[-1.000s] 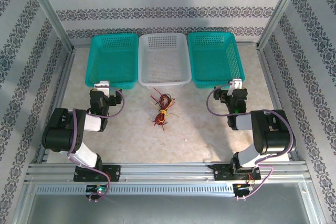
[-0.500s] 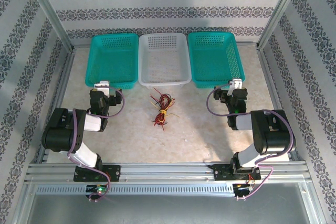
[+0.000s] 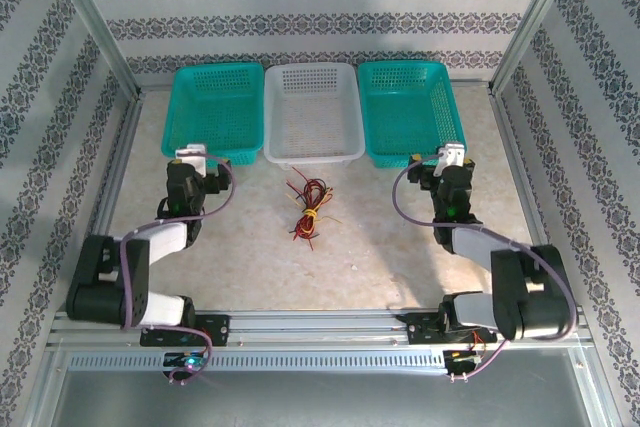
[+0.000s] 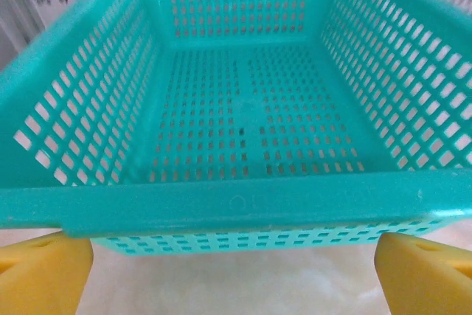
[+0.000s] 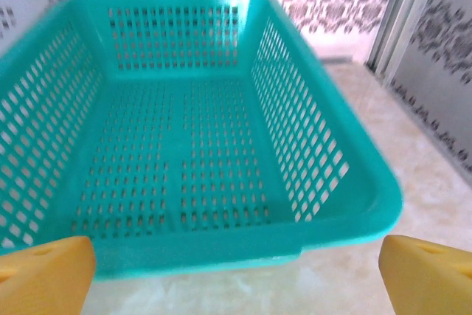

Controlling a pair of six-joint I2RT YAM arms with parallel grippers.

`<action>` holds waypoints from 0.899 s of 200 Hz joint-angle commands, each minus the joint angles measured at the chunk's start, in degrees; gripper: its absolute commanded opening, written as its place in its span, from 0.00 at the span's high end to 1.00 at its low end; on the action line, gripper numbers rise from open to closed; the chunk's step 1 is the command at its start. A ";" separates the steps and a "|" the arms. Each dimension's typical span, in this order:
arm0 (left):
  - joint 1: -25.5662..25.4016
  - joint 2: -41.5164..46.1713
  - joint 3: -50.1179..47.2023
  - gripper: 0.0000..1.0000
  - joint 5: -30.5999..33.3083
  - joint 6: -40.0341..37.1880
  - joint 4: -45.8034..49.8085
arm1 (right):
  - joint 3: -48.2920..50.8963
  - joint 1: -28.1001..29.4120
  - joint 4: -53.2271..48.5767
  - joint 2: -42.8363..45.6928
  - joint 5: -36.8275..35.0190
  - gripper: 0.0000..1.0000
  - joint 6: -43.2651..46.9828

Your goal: Untangle the cables

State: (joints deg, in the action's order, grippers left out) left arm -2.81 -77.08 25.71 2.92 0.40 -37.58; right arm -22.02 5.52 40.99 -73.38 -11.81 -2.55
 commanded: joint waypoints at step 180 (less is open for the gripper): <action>-18.81 -1.31 47.40 0.15 -8.13 28.95 65.69 | -40.29 47.48 -73.63 -11.97 -7.37 0.02 -44.00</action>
State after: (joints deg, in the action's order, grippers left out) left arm -21.74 -77.62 74.00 2.42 24.49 23.51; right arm -60.77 46.19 -33.63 -80.53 -25.28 -40.40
